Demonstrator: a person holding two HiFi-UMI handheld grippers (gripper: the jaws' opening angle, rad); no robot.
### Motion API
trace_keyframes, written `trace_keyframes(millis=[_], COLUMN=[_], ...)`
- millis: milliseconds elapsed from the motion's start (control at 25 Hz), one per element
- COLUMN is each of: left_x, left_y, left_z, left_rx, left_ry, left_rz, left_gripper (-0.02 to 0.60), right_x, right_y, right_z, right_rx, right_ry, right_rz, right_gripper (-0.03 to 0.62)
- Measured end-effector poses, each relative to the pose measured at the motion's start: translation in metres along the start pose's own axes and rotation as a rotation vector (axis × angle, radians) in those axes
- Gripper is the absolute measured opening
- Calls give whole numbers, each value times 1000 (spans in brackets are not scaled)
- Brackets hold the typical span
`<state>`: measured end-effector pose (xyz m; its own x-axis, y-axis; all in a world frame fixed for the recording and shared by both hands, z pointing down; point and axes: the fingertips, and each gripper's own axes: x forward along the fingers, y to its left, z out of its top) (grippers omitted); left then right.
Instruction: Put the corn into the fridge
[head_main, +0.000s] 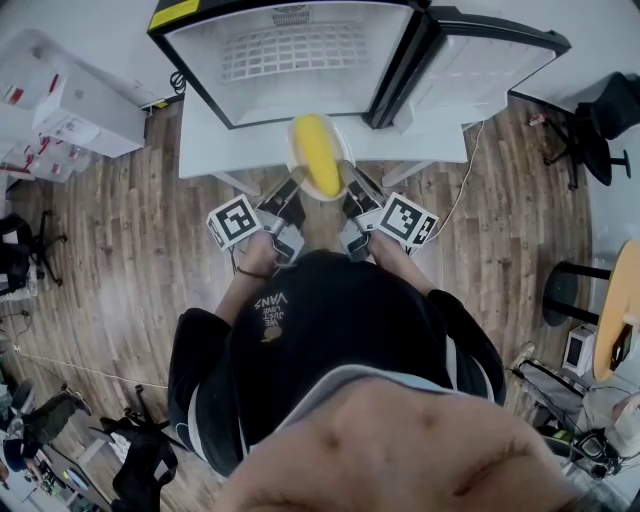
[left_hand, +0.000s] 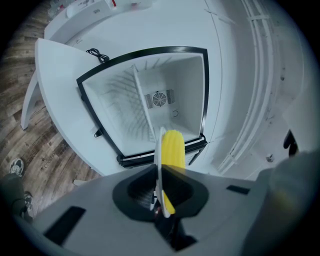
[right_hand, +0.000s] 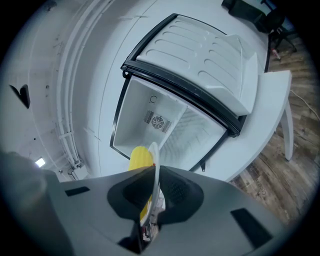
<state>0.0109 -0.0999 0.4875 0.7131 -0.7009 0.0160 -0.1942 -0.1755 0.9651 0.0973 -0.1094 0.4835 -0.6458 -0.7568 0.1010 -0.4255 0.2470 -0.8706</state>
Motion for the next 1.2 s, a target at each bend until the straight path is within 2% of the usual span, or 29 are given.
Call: trace_keyframes(millis=[240,520,800,920,1200], left_x=[7,20,25,27,28], left_y=[9,5,14,12,25], left_z=[26,51,77,88,111], left_rx=[10,-10,5,-5,3], left_ry=[21,39,60,67,98], left_rz=[33,-21,-6,-35,-6], left_gripper=[34,34,34,34,34], right_x=[24,48,73,84,106], right_y=[2,3,6,7,7], right_z=[10,18,24,24,23], right_rx=[2,4,0,0,12], right_ry=[-19,-40,-62,-72,-97], right_rz=[-14,-28,-37,-41,-58], right_gripper=[28,28,28,28,28])
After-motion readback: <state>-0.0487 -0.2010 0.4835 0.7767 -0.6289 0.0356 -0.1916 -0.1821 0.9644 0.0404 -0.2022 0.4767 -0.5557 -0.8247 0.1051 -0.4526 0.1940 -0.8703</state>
